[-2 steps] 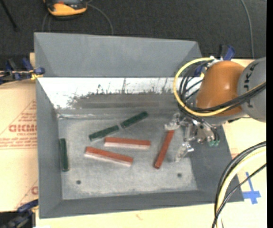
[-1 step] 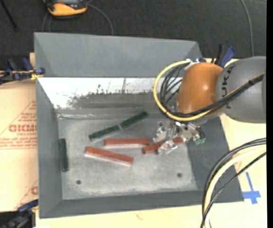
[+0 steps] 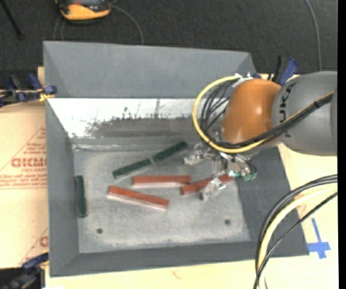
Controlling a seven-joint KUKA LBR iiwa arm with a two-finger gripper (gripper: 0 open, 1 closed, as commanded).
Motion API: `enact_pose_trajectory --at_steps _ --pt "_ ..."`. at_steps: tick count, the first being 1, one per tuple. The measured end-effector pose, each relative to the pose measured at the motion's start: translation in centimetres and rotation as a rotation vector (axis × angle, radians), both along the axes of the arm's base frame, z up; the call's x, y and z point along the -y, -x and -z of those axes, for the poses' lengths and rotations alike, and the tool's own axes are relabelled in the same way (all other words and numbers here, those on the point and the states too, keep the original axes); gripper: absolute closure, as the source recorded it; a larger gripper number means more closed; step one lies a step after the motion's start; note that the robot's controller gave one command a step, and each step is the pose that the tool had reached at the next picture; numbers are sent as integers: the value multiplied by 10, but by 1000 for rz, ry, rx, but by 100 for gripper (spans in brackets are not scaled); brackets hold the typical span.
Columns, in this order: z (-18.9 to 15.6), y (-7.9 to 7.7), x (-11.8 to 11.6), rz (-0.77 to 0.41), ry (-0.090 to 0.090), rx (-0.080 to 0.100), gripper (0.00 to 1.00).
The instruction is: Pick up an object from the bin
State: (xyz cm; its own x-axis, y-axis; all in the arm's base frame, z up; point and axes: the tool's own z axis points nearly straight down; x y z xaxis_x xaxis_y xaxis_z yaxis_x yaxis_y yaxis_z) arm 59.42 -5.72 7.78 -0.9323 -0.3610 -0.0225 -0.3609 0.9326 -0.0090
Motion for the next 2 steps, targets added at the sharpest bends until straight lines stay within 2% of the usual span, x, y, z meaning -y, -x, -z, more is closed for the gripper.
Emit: enact_pose_trajectory --at_steps 1,2 --pt "-1 5 3 -2 6 -33 100" --pt "-1 5 3 -3 6 -33 100"
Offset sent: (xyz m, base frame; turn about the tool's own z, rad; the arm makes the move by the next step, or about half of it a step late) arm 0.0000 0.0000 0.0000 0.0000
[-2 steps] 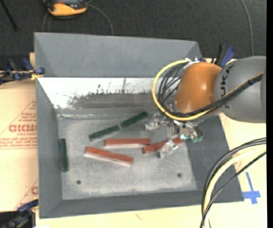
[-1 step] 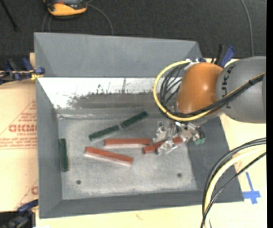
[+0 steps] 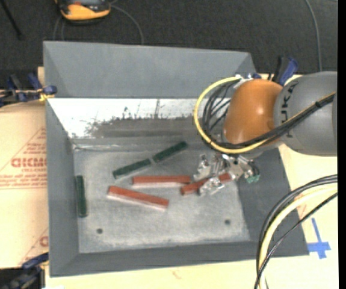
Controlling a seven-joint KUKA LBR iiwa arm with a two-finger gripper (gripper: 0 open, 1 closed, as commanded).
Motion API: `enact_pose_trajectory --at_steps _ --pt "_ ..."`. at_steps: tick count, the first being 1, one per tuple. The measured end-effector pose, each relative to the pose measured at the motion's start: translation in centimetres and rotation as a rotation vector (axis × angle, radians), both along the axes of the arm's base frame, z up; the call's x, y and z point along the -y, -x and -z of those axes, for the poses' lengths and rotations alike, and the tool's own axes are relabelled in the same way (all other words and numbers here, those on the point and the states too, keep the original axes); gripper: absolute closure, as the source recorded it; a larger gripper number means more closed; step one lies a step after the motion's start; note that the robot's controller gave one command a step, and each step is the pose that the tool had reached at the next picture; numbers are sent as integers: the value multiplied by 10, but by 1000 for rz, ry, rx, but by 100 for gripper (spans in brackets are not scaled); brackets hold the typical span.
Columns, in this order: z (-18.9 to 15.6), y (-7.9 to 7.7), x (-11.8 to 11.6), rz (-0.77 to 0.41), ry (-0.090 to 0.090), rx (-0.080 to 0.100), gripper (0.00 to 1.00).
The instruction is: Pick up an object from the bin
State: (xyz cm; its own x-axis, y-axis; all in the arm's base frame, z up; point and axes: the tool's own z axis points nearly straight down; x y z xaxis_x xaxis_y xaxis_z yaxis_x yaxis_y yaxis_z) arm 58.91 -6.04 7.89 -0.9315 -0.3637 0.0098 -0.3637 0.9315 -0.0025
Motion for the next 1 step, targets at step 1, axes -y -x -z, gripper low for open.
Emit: enact_pose_trajectory --at_steps 1 --pt "-146 -31 0 -24 -5 16 100"
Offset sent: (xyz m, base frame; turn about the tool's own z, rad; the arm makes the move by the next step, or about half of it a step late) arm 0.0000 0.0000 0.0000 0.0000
